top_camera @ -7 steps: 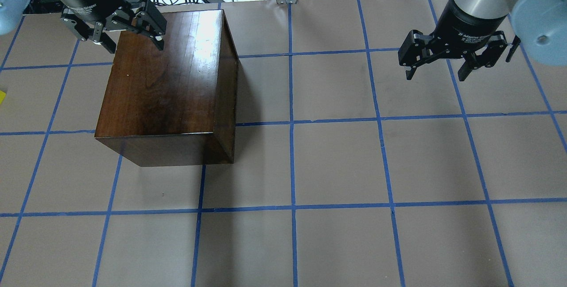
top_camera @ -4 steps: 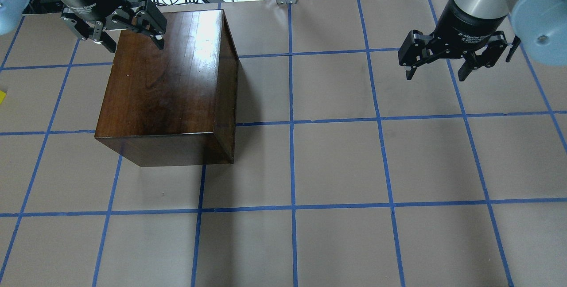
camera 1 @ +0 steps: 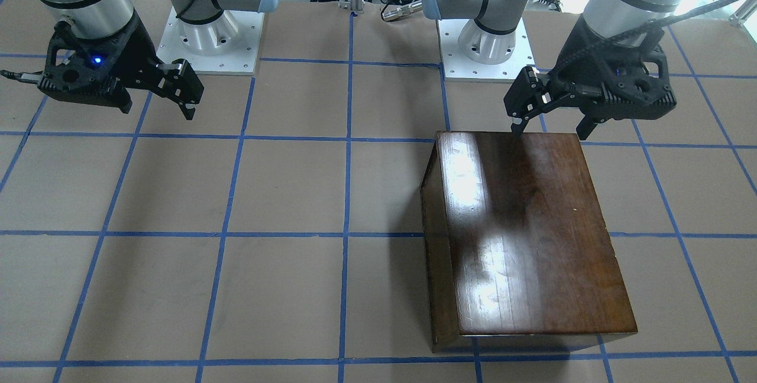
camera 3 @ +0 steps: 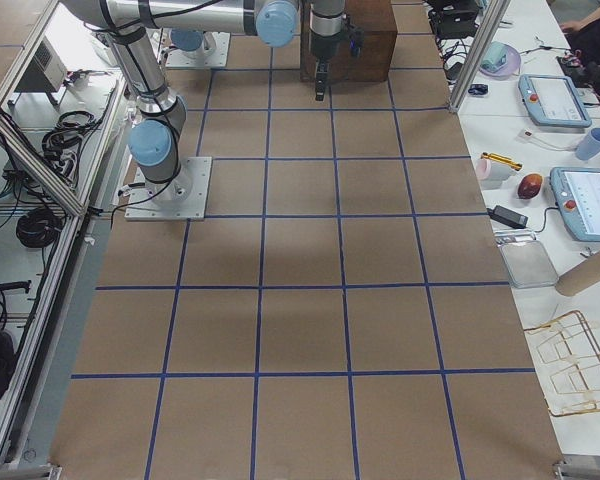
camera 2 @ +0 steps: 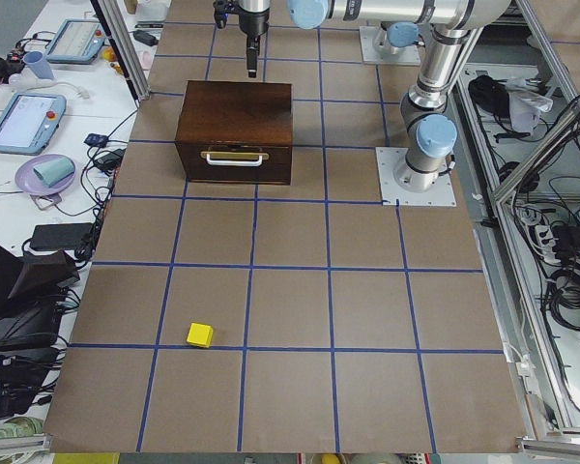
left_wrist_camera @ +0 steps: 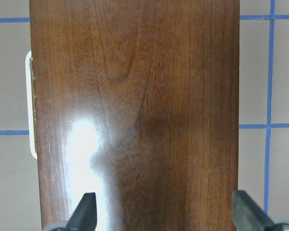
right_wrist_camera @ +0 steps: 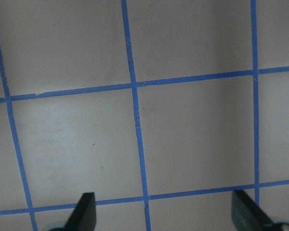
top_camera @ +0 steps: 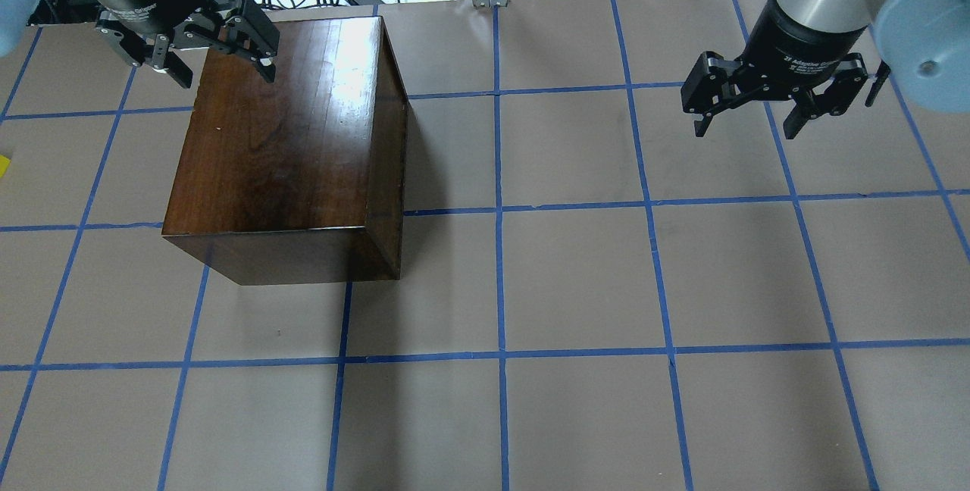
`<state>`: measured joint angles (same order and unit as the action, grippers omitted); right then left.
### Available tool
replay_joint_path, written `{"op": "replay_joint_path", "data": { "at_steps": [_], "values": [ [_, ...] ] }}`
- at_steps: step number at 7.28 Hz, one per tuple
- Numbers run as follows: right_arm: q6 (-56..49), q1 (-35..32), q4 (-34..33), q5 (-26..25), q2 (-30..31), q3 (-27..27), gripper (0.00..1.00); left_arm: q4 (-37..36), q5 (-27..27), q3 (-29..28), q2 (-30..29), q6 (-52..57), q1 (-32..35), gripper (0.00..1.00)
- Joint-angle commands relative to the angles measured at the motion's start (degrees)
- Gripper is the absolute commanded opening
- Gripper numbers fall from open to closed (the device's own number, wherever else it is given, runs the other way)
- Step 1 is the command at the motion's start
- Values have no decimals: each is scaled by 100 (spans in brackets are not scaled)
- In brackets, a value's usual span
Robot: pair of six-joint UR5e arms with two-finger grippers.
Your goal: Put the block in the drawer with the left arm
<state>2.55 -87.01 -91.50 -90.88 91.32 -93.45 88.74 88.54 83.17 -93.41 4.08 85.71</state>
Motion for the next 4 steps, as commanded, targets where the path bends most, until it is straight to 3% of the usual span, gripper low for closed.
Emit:
{"op": "replay_joint_path", "data": {
  "at_steps": [1,4],
  "values": [
    [0,0,0,0,0,3,100,12,23,-3,42,23,-124,100],
    [0,0,0,0,0,3,100,47,40,-3,-19,389,-659,100]
  ]
}}
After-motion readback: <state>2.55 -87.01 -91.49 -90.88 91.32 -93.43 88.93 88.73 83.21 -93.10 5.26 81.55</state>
